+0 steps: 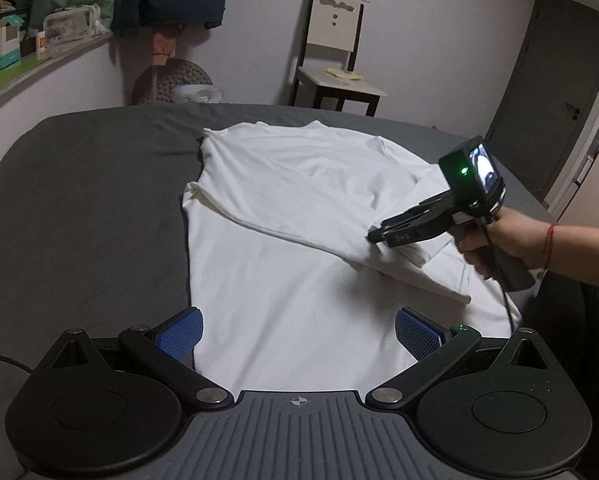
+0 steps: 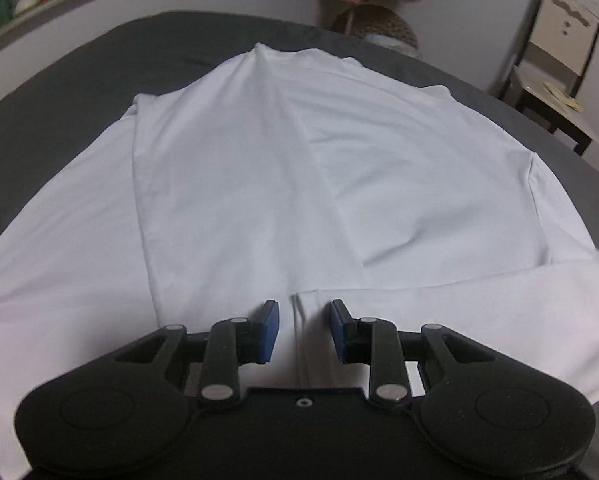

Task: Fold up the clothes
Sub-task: 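Fold the held sleeve diagonally across the shirt body with the right gripper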

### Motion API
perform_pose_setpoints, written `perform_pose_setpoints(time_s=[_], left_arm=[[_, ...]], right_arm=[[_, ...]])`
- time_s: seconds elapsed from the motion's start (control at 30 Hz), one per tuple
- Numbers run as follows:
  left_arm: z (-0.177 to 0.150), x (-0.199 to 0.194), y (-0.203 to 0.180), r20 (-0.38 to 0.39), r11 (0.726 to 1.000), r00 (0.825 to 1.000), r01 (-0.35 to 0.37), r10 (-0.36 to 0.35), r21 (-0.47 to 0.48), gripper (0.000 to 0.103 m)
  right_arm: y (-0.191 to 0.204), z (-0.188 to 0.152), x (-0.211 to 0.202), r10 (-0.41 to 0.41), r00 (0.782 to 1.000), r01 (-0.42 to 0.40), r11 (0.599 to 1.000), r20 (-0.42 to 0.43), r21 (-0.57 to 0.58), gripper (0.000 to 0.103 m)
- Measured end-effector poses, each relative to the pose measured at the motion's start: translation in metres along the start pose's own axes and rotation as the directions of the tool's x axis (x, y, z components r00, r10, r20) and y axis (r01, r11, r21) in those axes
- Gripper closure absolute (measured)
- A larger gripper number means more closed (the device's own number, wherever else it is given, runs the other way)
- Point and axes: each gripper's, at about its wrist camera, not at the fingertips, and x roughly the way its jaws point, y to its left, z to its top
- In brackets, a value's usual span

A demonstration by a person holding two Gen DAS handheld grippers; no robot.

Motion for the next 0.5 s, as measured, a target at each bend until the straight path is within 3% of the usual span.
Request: perform_pose_setpoints(time_s=[0.03,0.07,0.13,0.3,0.43,0.5], left_arm=[[0.0,0.0,-0.001,-0.001,1.0,1.0,-0.001,0.002,0.003,0.0],[0.0,0.001,0.0,-0.004,1.0,1.0,-0.003,0.003,0.001,0.0],[0.0,0.0,0.0,-0.009,1.0,1.0,-0.005,0.005,-0.003,0.0],[0.0,0.002,0.001,-0.015,1.0,1.0,-0.005,0.004,-0.01,0.0],[-0.001,0.002,-0.001,-0.017,1.0,1.0,0.0,0.0,-0.001,0.0],[-0.001,0.002,-0.001,-0.015,1.0,1.0,-0.007,0.007,-0.002,0.0]], right_arm=[[0.0,-0.002,0.002,-0.005,1.0,0.005,1.0,0.017,0.015,0.078],[-0.003,-0.004,0.001,-0.001,1.0,0.0,0.999,0.029,0.035,0.088],[-0.01,-0.007,-0.001,0.006,0.998,-0.011,0.997,0.055,0.077,0.093],[-0.033,-0.004,-0.042,0.067,0.979,-0.111,0.968,0.194,0.226,0.095],[-0.05,0.001,-0.085,0.117,0.934,-0.235,0.913,0.338,0.333,0.095],[-0.038,0.008,-0.107,0.199,0.889,-0.346,0.882,0.413,0.319,0.095]])
